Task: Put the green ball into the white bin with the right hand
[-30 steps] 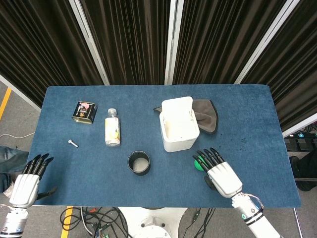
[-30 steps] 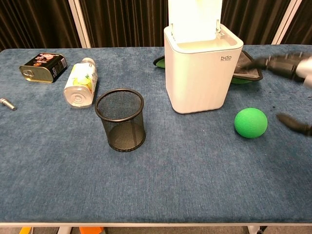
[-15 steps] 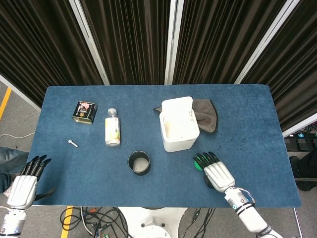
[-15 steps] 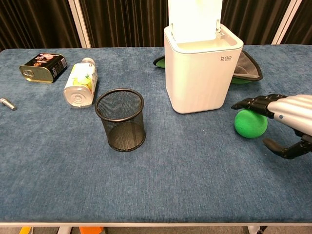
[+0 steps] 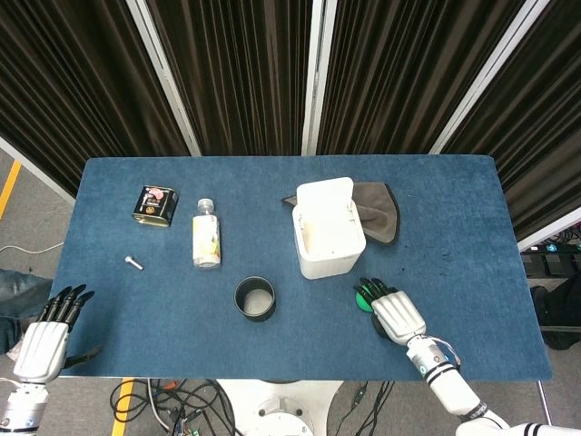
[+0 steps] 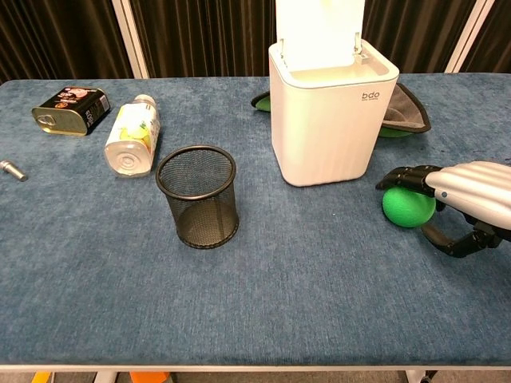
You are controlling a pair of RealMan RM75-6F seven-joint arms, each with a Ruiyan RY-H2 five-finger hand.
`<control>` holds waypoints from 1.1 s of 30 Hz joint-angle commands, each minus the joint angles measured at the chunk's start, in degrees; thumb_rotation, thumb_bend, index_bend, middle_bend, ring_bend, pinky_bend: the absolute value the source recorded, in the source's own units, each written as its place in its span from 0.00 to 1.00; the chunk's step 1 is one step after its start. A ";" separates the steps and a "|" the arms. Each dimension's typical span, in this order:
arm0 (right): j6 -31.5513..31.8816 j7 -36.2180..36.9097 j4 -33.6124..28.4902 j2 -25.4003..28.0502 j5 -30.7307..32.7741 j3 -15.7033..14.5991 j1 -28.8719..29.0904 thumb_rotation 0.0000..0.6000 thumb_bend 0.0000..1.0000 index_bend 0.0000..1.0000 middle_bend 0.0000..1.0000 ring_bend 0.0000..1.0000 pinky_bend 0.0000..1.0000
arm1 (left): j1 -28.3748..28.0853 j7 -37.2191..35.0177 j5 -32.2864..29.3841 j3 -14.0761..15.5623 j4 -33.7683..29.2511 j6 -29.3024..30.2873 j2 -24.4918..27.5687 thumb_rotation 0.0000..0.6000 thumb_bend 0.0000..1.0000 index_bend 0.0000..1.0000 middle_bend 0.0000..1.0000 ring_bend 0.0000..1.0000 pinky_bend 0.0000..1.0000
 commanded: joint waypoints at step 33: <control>21.60 5.03 -12.22 11.35 -19.05 11.35 -1.70 1.00 0.56 0.76 0.57 0.48 0.71 | -0.37 -0.11 0.96 -0.41 -0.92 0.98 0.48 1.00 0.06 0.14 0.06 0.03 0.15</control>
